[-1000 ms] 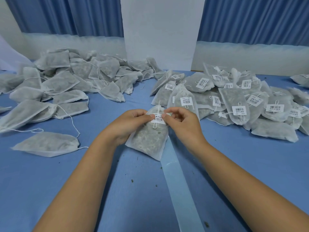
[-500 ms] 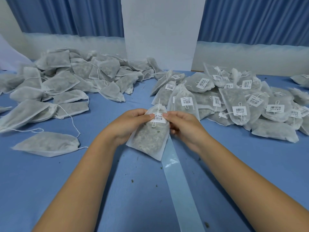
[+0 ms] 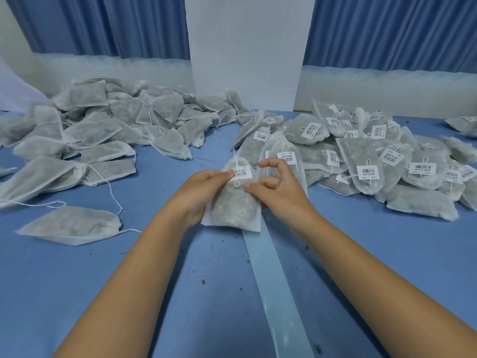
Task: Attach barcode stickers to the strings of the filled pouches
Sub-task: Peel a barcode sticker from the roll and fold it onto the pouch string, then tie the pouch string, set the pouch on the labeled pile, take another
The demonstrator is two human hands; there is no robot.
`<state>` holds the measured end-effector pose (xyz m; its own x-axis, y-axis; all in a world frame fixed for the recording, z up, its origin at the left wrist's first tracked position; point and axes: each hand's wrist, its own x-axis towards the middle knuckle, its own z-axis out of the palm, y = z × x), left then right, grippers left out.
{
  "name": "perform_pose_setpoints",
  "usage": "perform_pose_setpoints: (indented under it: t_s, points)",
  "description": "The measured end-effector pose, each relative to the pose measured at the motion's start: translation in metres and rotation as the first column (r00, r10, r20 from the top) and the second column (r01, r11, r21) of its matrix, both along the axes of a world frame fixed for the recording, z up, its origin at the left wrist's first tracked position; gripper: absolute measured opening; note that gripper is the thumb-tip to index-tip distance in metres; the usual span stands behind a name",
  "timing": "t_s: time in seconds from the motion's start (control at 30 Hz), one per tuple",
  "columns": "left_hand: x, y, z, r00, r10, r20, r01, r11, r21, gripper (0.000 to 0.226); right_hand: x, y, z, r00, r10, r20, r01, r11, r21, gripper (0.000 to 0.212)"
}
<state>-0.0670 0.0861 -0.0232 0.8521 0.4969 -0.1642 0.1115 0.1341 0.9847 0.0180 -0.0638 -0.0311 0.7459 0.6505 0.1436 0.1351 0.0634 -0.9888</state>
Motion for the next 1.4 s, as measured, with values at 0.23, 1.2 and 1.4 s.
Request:
perform_pose_setpoints:
  t_s: [0.23,1.2,1.4]
  points:
    - [0.000,0.003,-0.002,0.994,0.063,-0.087,-0.047,0.985,0.168,0.030,0.036,-0.013,-0.001,0.925,-0.372,0.077,0.365,0.927,0.093,0.031]
    - [-0.004,0.028,-0.019,0.883,0.394,-0.255,-0.014,0.565,0.825,0.030,0.050,-0.011,-0.024,0.580,-0.315,0.751,0.553,0.829,-0.079,0.024]
    - [-0.015,0.046,-0.017,0.728,0.580,-0.366,0.092,0.446,0.890,0.034,0.035,-0.001,-0.026,0.545,-0.225,0.808,0.402,0.916,-0.016,0.010]
